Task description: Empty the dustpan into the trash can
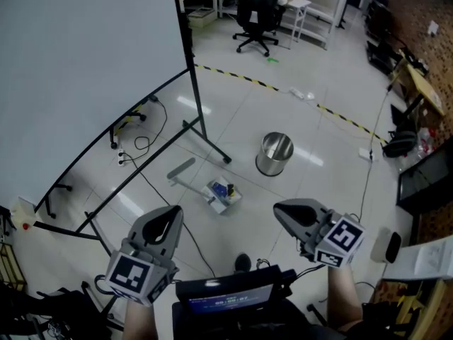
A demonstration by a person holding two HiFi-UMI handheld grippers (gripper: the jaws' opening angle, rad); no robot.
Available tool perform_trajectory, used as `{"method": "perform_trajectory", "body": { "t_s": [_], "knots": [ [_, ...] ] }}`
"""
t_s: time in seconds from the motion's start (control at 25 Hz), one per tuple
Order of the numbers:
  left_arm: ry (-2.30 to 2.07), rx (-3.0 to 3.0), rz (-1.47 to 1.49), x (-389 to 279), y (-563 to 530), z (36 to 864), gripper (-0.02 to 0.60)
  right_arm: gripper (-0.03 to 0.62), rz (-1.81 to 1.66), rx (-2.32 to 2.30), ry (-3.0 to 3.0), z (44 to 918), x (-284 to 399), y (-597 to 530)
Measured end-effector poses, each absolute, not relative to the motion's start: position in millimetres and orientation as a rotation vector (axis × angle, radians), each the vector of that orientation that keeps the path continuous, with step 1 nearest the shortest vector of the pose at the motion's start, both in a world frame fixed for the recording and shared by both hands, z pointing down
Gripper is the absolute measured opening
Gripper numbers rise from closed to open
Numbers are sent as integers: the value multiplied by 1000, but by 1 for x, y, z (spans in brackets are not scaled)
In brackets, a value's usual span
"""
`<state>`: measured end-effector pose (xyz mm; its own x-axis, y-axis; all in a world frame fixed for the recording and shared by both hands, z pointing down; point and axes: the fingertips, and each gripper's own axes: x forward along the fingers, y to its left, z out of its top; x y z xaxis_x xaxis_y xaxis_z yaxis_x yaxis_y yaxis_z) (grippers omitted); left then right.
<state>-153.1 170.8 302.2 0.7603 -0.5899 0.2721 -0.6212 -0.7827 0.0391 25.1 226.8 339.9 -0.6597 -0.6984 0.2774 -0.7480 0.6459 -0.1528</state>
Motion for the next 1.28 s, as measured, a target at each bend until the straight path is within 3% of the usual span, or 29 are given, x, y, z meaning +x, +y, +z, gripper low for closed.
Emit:
{"method": "perform_trajectory", "body": {
  "t_s": [0.32, 0.84, 1.28],
  "knots": [
    [-956, 2880, 422, -93, 153, 293, 0, 18, 329, 1077, -2714, 334, 51, 208],
    [-1018, 2852, 512, -66, 143, 292, 0, 18, 414, 1149, -2754, 342, 107, 201],
    [-1182, 2817, 620, -94, 157, 278, 0, 18, 438, 1062, -2844, 348, 96, 205]
  ]
}}
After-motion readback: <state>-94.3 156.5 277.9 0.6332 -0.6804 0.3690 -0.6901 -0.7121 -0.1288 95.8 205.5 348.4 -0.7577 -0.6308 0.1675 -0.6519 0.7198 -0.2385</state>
